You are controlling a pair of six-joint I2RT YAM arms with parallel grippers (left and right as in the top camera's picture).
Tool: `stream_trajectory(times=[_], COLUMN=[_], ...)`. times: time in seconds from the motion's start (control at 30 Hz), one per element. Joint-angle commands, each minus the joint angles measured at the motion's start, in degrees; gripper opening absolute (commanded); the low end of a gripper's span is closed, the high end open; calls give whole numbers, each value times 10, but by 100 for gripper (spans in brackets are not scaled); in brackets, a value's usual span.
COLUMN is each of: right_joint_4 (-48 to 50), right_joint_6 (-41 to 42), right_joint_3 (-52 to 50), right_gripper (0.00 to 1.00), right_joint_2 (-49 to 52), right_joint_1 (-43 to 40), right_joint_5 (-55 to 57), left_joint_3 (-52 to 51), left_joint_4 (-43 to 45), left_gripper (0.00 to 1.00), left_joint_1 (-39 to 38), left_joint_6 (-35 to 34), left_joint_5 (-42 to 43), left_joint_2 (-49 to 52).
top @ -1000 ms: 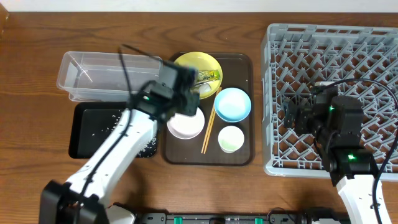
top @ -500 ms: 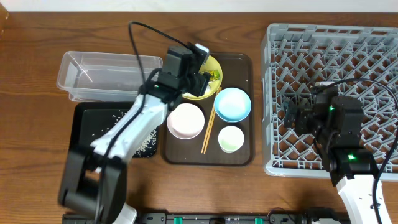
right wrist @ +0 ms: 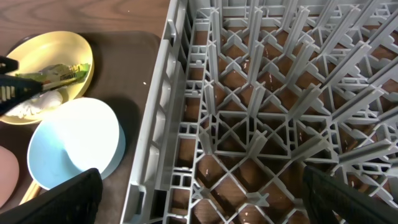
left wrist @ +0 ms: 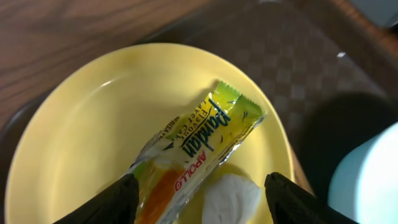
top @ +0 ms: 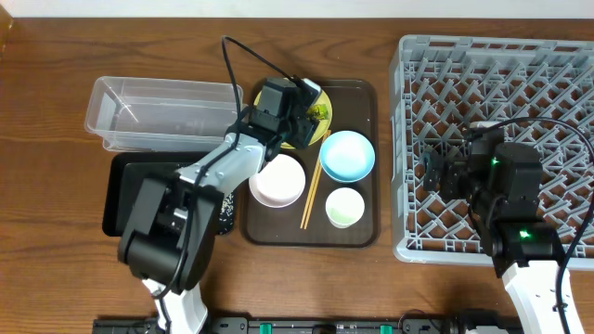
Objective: Sort waste into correct bins and load items into the dishwasher rack
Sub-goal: 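Set the bowl down and grasp the Pandan wrapper on the yellow plate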
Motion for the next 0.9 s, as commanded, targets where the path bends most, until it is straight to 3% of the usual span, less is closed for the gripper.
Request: stream_trajectory(times=[0.0, 0.43, 0.87], right_joint_4=[0, 0, 0], right_joint_6=[5, 5, 5], right_joint_3=[10, 10, 10], right_gripper=[99, 99, 99], right_joint_2=[0, 0, 0], right_joint_1=[-8, -8, -8], right_joint_5=[4, 4, 4], left_joint_3=[2, 2, 2], left_joint_4=[13, 65, 77], left_gripper=[68, 66, 56], left_joint_1=[1, 2, 2], left_joint_6=[28, 28, 27], left_joint_5=[-6, -36, -40], left_joint_2=[20, 59, 83])
